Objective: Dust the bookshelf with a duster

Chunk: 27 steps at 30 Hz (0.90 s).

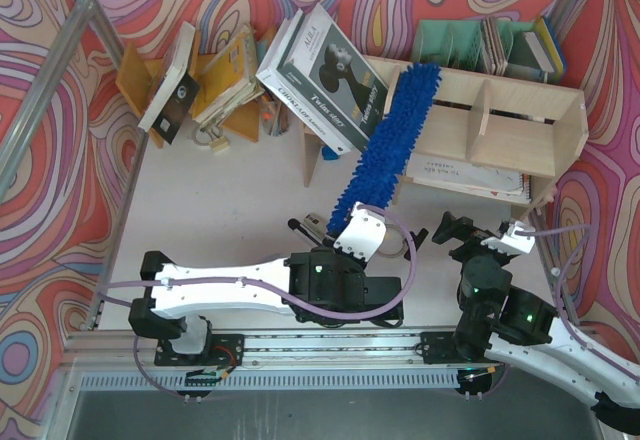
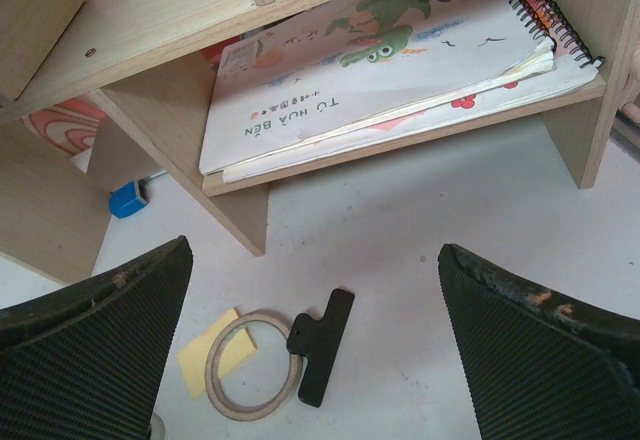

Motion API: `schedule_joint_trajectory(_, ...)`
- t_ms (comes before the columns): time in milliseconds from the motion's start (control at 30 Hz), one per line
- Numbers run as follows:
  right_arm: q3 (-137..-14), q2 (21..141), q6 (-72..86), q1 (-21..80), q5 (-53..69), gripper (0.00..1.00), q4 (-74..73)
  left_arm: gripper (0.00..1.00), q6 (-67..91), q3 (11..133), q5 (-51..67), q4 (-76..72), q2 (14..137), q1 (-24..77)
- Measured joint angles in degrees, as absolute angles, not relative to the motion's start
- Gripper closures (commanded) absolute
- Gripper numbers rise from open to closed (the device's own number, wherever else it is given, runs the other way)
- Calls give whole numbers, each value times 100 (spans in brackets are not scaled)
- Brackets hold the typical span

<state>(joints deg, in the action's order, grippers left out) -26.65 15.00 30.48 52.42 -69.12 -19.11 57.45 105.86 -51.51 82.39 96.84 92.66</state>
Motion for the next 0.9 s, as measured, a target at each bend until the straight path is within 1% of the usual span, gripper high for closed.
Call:
schedule_joint_trajectory(633,-2665,1500,3050,5245,-6912,1,-1914,100,5492,10335,-4532,7566,10055,9227)
schedule_joint_trajectory(900,-2665,1500,3050,5242,-6914,1,-1914,100,4980,10910,-4451,7365,10462,9238)
